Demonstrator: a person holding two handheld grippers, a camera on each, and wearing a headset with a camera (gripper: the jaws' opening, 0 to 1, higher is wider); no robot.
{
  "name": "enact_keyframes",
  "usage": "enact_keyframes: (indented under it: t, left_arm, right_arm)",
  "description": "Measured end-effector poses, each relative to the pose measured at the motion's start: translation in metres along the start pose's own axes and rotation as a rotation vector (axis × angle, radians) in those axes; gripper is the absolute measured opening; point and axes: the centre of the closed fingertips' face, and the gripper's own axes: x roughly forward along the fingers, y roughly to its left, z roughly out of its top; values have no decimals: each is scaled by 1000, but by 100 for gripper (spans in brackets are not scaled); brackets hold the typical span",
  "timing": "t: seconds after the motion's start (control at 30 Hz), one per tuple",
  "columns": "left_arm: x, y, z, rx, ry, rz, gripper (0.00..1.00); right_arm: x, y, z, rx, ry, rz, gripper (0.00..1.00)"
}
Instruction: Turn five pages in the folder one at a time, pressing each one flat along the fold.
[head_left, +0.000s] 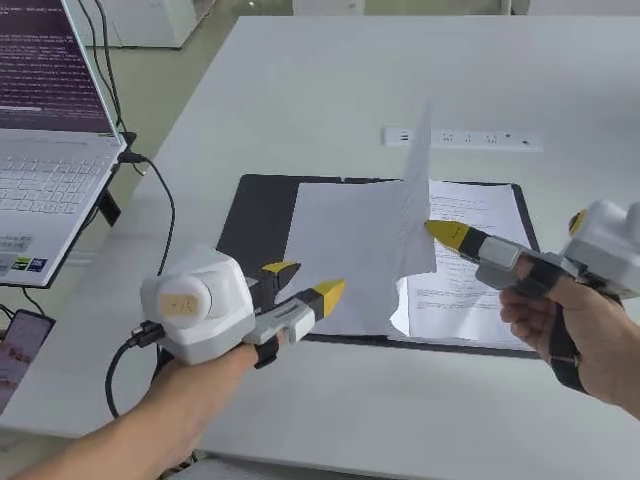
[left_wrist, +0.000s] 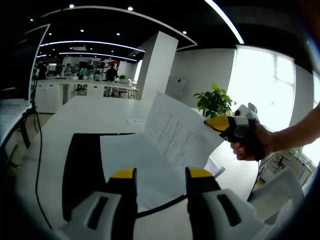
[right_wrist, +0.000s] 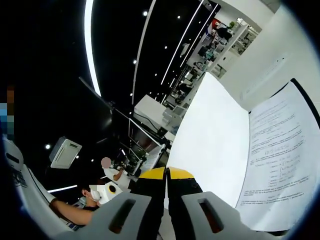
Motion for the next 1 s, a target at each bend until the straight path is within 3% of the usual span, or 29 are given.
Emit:
enact_keyframes:
  t: [0.27, 0.47, 0.83, 1.0]
  left_arm:
    - [-22, 24, -9, -2, 13, 38, 37]
    - [-34, 36, -22, 18, 46, 50, 37]
    - [-44, 48, -42, 4, 96, 60, 35]
    - [-44, 48, -50, 20, 122, 58, 35]
  right_arm:
    - [39, -6, -34, 6, 82, -26, 0]
    - [66, -24, -63, 12, 147, -97, 0]
    - [104, -48, -106, 9, 246, -198, 0]
    - [114, -71, -118, 24, 289, -243, 0]
